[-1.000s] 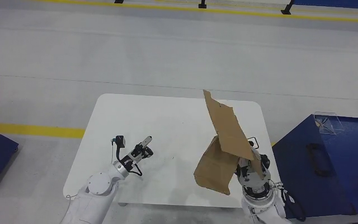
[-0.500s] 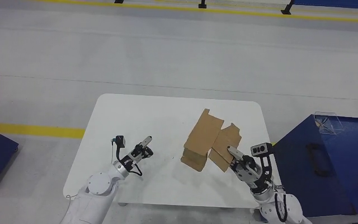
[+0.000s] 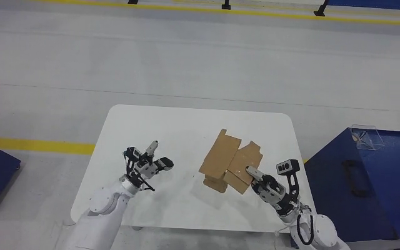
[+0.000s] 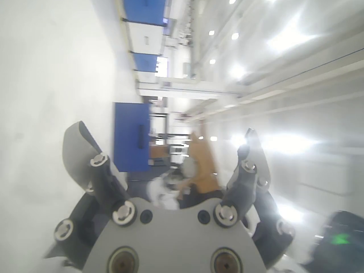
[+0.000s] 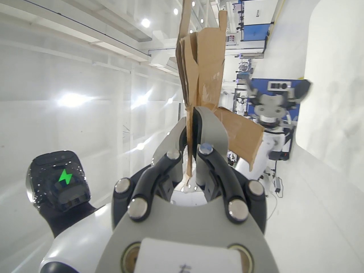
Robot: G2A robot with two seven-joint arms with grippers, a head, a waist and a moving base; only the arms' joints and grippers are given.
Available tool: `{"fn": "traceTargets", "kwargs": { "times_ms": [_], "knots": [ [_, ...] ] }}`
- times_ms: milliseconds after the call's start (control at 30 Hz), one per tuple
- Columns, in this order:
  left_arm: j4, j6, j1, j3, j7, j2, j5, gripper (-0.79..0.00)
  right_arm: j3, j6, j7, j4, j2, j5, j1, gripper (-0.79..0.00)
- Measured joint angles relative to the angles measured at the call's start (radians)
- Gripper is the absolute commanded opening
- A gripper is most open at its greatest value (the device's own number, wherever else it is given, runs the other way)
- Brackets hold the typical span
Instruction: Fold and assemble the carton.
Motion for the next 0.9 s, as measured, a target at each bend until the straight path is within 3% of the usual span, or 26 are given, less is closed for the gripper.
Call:
{"fn": "traceTargets", "kwargs": {
  "times_ms": [67, 200, 267, 333, 400, 700, 800, 900],
  "knots": [
    [-0.002, 0.151, 0.003, -0.038, -0.098, -0.003, -0.259, 0.0, -0.002, 0.016, 0.021, 0.015, 0.0, -0.016, 0.004, -0.785],
    [0.061, 0.505, -0.029, -0.025, -0.187, -0.011, -0.594, 0.0, -0.029, 0.034, 0.063, 0.037, -0.001, -0.082, 0.023, -0.785],
    [0.082, 0.616, -0.051, -0.007, -0.188, -0.013, -0.663, 0.0, -0.048, 0.036, 0.081, 0.044, -0.003, -0.121, 0.034, -0.785],
    [0.091, 0.654, -0.068, 0.021, -0.193, -0.013, -0.649, 0.0, -0.071, 0.043, 0.11, 0.046, -0.004, -0.146, 0.042, -0.785],
    [0.097, 0.587, -0.075, 0.052, -0.229, -0.012, -0.533, 0.0, -0.08, 0.043, 0.134, 0.045, -0.005, -0.161, 0.047, -0.785],
    [0.136, 0.076, -0.079, 0.059, -0.321, -0.004, -0.124, 0.0, -0.043, 0.068, 0.167, 0.025, -0.006, -0.038, 0.029, -0.785],
    [0.112, -0.11, -0.057, 0.07, -0.301, -0.004, 0.001, 0.0, -0.031, 0.1, 0.188, 0.028, -0.005, -0.006, 0.033, -0.785],
    [0.081, -0.223, -0.037, 0.091, -0.266, -0.006, 0.1, 0.0, -0.036, 0.117, 0.189, 0.033, -0.006, -0.023, 0.041, -0.785]
  ]
}}
